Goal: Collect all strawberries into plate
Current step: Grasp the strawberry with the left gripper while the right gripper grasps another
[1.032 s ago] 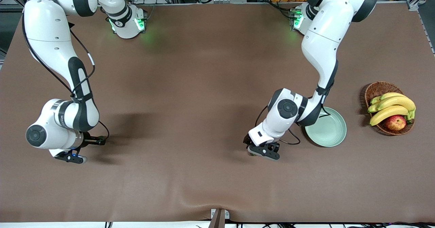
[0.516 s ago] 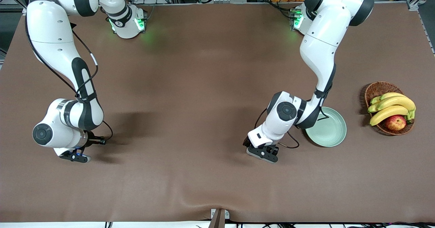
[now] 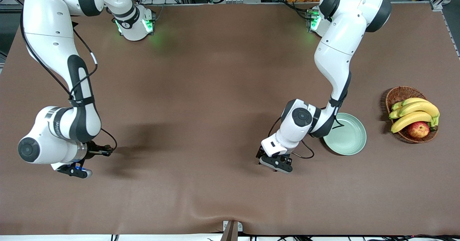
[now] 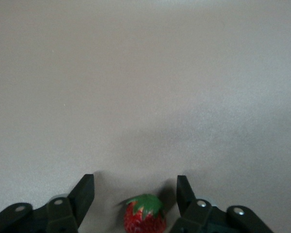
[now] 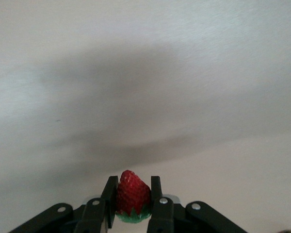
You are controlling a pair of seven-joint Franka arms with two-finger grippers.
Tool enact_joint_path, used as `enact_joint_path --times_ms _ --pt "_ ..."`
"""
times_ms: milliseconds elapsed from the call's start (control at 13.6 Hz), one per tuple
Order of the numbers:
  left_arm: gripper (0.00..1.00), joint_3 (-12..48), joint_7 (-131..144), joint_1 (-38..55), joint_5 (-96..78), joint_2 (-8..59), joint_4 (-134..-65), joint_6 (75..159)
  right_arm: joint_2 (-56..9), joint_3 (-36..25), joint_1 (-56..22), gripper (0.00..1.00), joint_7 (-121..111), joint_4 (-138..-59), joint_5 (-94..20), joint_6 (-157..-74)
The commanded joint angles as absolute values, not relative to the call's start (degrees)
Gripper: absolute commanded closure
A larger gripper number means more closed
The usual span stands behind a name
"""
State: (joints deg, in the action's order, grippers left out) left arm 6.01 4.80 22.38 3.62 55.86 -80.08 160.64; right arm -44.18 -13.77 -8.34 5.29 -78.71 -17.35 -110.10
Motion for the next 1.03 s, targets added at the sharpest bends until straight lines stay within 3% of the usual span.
enact_joint_path --times_ms 0,368,589,811,958 --pt "0.34 5.8 5.3 22.6 5.1 55.5 -80.9 160.8 -43.9 -13.4 -10.0 1.0 11.6 -76.1 -22.7 -106.5" --pt "0.36 5.8 5.4 22.4 5.1 53.7 -84.2 160.1 -43.5 -6.6 -11.2 1.0 26.0 -74.4 -25.1 -106.3" --pt "0.38 5.9 5.9 22.6 5.1 51.7 -84.7 154.6 -43.5 -2.5 -11.2 1.0 33.4 -73.7 -25.1 -106.6" --pt "0.41 5.9 5.9 22.7 5.1 50.7 -85.4 152.7 -43.4 -2.3 -10.5 1.0 33.1 -73.7 -25.1 -106.4" --pt "0.5 5.8 5.7 22.9 5.1 50.9 -85.1 152.7 -43.3 -2.3 -10.5 1.0 33.2 -73.7 -25.0 -106.3"
